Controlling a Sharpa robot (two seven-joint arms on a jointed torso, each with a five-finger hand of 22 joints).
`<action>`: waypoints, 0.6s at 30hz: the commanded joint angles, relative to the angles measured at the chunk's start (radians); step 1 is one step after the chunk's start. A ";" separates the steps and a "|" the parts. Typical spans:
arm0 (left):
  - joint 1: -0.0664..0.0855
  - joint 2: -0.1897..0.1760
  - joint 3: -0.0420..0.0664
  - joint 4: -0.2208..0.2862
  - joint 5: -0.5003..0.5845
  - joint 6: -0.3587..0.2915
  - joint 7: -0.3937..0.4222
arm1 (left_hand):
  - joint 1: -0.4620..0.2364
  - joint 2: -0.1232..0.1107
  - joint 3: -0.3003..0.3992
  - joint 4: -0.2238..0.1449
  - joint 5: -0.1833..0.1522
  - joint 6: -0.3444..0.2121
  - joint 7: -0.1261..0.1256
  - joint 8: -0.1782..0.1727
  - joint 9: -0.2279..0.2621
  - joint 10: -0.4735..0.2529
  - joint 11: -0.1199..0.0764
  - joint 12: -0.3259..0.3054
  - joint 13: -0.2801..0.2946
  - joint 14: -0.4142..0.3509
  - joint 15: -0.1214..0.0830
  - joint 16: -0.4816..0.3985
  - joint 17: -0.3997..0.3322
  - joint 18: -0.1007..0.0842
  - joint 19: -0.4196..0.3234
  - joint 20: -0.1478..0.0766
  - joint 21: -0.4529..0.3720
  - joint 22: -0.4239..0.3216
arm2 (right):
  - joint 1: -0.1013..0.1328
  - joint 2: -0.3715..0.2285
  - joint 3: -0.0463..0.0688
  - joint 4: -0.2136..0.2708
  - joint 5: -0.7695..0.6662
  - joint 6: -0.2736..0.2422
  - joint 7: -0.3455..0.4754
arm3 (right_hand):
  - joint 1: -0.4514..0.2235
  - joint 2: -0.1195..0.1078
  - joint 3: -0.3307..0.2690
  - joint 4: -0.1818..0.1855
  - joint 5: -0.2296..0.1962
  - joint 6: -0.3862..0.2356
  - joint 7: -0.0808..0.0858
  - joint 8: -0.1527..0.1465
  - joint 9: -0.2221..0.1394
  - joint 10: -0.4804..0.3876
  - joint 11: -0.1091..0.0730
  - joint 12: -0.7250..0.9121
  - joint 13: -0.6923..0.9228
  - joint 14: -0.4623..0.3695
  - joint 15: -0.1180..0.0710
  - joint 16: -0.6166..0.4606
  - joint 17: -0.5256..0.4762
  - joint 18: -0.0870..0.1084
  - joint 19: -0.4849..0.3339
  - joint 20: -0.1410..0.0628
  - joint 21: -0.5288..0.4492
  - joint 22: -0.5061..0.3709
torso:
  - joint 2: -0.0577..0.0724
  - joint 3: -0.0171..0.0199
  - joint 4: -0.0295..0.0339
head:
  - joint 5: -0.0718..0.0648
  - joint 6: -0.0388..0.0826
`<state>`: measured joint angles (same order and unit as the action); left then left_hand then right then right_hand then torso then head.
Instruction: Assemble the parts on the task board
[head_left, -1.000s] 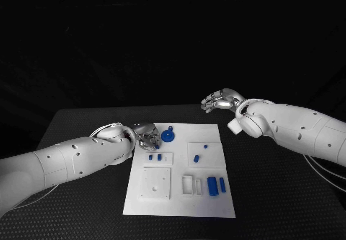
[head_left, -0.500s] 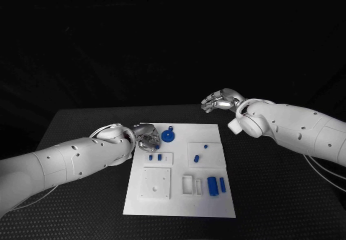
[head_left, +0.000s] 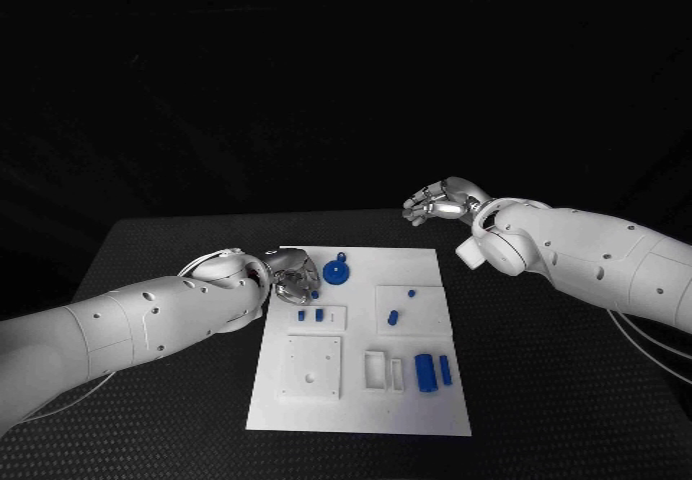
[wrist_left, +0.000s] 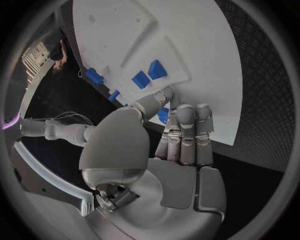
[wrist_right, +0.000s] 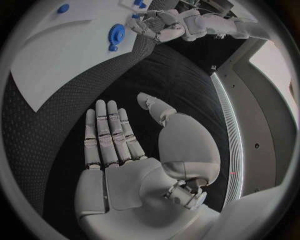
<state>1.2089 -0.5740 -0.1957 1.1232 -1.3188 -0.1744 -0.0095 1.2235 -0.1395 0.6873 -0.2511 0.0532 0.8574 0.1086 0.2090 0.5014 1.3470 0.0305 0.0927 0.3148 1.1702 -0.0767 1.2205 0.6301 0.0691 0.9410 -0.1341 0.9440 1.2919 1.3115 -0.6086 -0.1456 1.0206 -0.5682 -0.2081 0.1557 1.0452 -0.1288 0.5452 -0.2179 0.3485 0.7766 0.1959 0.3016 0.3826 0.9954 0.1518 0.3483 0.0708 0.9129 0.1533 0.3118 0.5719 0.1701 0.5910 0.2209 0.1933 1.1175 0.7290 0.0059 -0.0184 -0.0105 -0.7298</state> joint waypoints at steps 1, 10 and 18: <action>0.000 0.000 0.001 -0.001 0.003 -0.004 -0.005 | 0.002 -0.008 -0.001 0.003 0.001 -0.005 0.000 -0.005 -0.001 -0.003 0.004 -0.005 -0.001 -0.008 0.000 0.005 -0.002 0.005 0.000 -0.040 -0.007 0.001 | 0.000 -0.001 0.000 0.001 -0.003 0.014 0.006 | -0.009 0.000 -0.006 -0.002 0.002 -0.005 0.020 0.005 -0.001 -0.002 0.003 -0.003 -0.001 -0.008 0.000 -0.006 -0.002 0.020 -0.001 0.002 -0.006 0.001 | 0.000 0.0002 0.0002 | 0.000 0.000; 0.000 -0.015 0.004 -0.016 0.009 -0.056 0.011 | 0.007 -0.006 -0.003 0.011 0.001 0.051 0.017 0.036 0.013 -0.006 0.005 -0.010 0.003 -0.009 0.001 0.007 -0.004 0.007 0.002 -0.038 -0.009 0.006 | 0.000 -0.006 0.000 0.001 -0.004 0.013 0.008 | -0.006 0.001 -0.005 -0.004 0.002 -0.005 0.019 0.005 -0.001 -0.002 0.003 -0.003 -0.001 -0.008 0.000 -0.006 -0.002 0.021 -0.001 0.001 -0.006 0.002 | 0.000 -0.0004 -0.0005 | -0.001 0.005; 0.003 -0.050 0.043 -0.028 0.172 -0.153 0.054 | -0.020 -0.038 0.001 0.038 0.001 0.071 0.036 0.059 0.024 -0.034 0.025 -0.020 0.004 -0.086 0.023 -0.068 -0.042 -0.006 -0.056 -0.017 -0.063 -0.008 | -0.002 -0.030 0.000 0.026 -0.103 0.029 0.016 | 0.024 0.007 0.003 -0.032 -0.022 0.010 0.013 0.015 0.000 0.005 -0.001 0.001 -0.001 -0.005 -0.001 -0.003 -0.001 0.022 0.004 0.002 -0.011 0.010 | -0.001 0.0001 -0.0009 | 0.000 0.017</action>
<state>1.2109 -0.6188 -0.1540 1.0923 -1.2610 -0.2509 0.0028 1.2019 -0.1694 0.6886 -0.2168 0.0532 0.9305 0.1398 0.2653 0.5251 1.3207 0.0552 0.0733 0.3200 1.0911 -0.0551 1.1609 0.5920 0.0590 0.8904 -0.1237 0.8867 1.2866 1.3112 -0.6342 -0.1455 1.0381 -0.5906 -0.2053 0.1569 1.0637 -0.1219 0.5490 -0.2468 0.3289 0.7796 0.1982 0.3132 0.3827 0.9954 0.1518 0.3483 0.0708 0.9130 0.1532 0.3117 0.5719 0.1858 0.5910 0.2209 0.1882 1.1266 0.7286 0.0060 -0.0185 -0.0105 -0.7167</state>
